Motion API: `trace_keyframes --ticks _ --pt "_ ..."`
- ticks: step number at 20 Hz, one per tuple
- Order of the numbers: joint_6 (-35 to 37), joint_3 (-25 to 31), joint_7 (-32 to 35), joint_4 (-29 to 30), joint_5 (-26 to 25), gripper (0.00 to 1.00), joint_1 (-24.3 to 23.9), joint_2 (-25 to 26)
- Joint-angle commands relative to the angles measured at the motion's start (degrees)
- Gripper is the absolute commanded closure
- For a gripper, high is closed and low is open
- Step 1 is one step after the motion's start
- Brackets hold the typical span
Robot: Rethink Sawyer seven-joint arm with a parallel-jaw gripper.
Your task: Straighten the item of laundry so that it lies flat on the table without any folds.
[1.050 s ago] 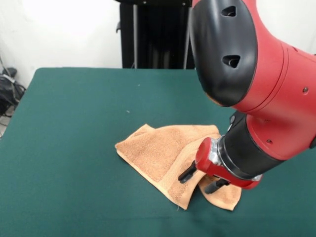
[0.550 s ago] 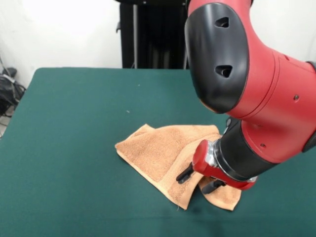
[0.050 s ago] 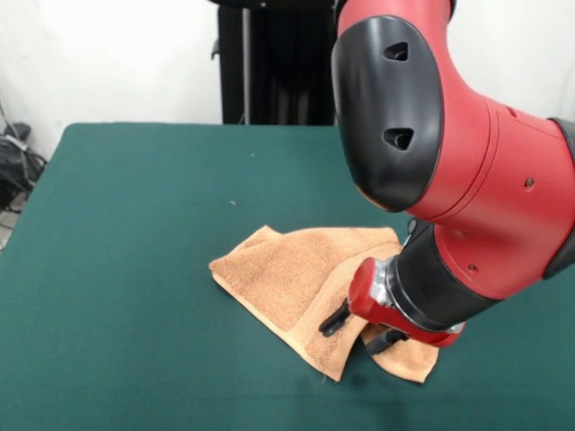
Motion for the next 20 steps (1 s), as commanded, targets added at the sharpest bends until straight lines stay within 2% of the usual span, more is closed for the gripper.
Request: trace_keyframes --ticks 1,20 --pt "-3.82 5.81 -9.27 9.8 -3.43 0.0 -0.2 0.31" --pt "-5.71 5.97 -8.85 11.2 -3.72 0.0 0.02 0.19"
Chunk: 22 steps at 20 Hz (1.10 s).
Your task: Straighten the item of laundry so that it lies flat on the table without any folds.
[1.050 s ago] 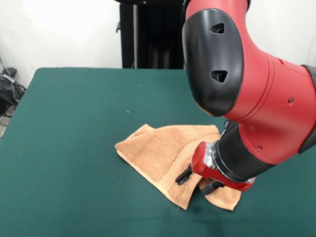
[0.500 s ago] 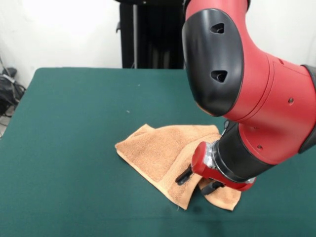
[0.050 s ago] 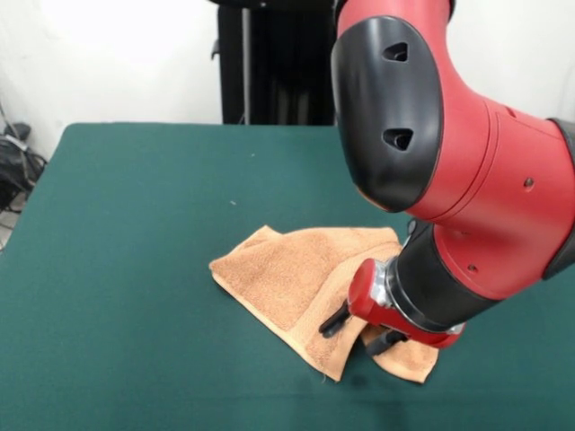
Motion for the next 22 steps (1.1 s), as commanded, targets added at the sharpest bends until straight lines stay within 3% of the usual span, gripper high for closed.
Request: trace_keyframes --ticks 1,22 --pt "-5.15 5.97 -8.89 11.12 -3.72 0.0 0.01 0.15" --pt "-5.92 6.11 -9.11 11.32 -3.84 0.0 -0.06 0.4"
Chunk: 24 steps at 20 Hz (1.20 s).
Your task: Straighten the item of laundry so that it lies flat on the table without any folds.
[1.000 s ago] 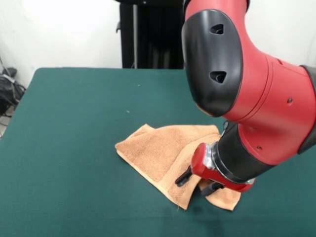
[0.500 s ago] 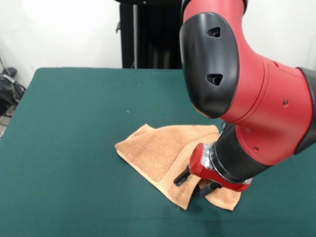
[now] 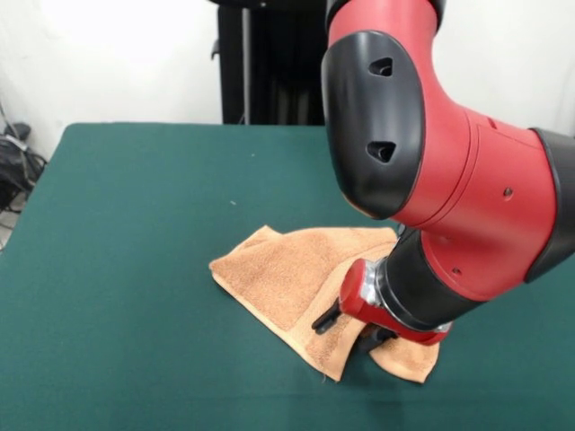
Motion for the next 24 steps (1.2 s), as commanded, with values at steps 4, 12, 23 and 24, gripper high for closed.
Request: trace_keyframes --ticks 4,12,23,24 --pt "-5.25 6.11 -9.21 9.34 -3.86 0.0 -0.01 0.26" --pt "-6.55 6.16 -7.84 10.16 -3.78 0.0 0.06 -0.02" --pt "-7.6 5.88 -7.25 10.82 -3.65 1.0 0.22 -0.38" --pt "-7.52 5.84 -7.29 10.74 -3.65 1.0 0.21 -0.35"
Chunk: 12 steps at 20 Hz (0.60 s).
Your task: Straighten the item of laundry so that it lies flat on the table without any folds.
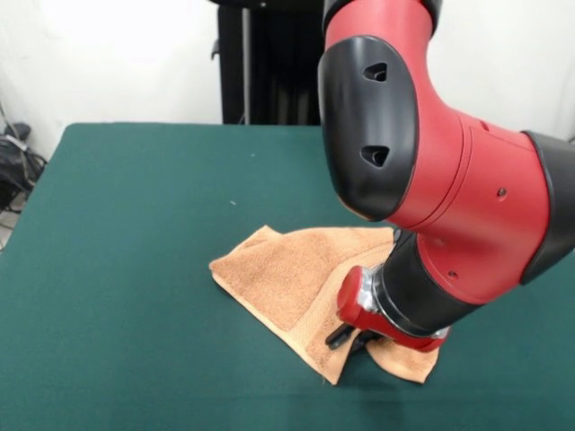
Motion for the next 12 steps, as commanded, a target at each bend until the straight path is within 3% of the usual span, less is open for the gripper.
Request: trace_keyframes --ticks 1,12 --pt "-4.35 5.82 -7.37 9.77 -3.66 1.0 0.21 -0.32" --pt "-3.16 4.73 -7.0 10.67 -4.15 1.0 0.79 -1.56"
